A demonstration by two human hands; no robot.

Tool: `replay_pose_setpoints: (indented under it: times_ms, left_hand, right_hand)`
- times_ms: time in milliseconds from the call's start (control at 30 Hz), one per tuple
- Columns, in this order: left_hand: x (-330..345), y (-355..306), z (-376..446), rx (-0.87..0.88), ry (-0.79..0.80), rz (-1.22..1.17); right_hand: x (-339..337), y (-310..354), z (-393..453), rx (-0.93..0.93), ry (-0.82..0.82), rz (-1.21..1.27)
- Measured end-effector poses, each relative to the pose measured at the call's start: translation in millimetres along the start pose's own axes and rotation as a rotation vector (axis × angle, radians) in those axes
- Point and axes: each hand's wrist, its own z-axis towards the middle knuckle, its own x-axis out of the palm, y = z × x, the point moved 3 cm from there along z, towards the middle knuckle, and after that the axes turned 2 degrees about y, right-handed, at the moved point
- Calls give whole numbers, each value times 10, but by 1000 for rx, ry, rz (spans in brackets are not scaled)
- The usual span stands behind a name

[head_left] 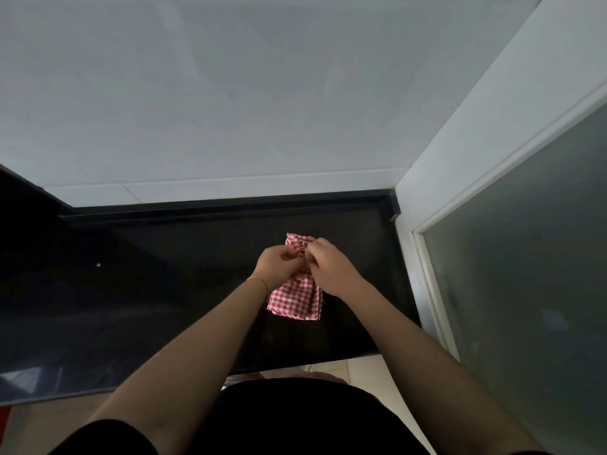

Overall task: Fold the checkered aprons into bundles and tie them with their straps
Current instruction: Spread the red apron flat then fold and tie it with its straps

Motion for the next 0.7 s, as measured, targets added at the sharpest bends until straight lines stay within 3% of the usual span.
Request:
replay_pose_setpoints:
  times_ms: [267,467,700]
  left_hand:
    - [-41,0,9,32,-19,17]
    - [-72,-35,0,38,-183,86]
    - [-55,-83,-19,79,-70,305]
  right_hand:
    - [43,73,17,38,-103,59]
    - [52,63,3,12,-179,47]
    - [45,126,5,-51,-231,-52]
